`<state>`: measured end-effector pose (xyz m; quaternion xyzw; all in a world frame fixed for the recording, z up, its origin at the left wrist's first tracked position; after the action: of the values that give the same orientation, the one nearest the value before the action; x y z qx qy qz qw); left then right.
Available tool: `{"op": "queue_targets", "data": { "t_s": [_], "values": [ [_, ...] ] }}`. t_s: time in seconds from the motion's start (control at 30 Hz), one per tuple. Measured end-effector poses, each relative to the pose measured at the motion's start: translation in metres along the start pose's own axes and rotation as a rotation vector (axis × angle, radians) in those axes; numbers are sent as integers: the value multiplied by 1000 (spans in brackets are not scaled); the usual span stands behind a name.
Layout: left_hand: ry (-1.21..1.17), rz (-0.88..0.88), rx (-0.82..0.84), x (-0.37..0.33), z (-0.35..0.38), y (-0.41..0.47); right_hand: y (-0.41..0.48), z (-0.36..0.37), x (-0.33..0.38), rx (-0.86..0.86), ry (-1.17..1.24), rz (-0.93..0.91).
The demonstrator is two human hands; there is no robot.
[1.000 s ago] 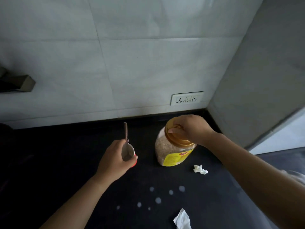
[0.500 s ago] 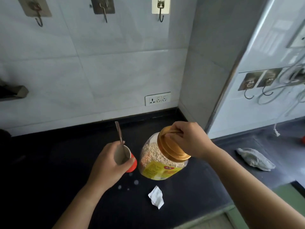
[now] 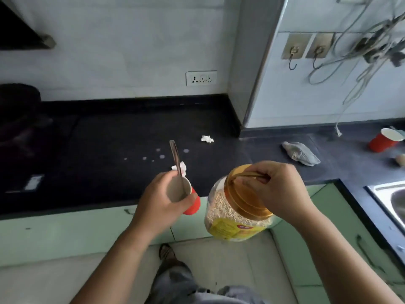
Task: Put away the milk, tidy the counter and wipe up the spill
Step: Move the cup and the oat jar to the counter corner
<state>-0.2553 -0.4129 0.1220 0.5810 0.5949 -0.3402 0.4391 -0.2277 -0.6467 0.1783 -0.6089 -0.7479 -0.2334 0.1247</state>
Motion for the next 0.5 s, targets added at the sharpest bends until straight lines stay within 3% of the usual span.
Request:
{"op": "queue_targets", "data": {
  "t_s": [0.3, 0.5],
  "values": [
    [127, -278, -63, 25, -3, -155, -106, 52, 2, 420, 4, -116],
    [167, -407, -175, 44, -32, -219, -145, 96, 33, 608, 64, -234]
  ]
}}
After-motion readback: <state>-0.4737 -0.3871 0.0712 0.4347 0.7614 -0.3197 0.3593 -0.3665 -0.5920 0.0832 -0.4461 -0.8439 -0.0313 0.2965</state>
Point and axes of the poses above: each hand's wrist, its own y-axis towards the middle knuckle, its own z-axis out of the palm, x = y × z, the point moved 1 cm from there along y, towards the middle knuckle, and after that the axes turned 13 degrees about -y, right-handed, at the moved point
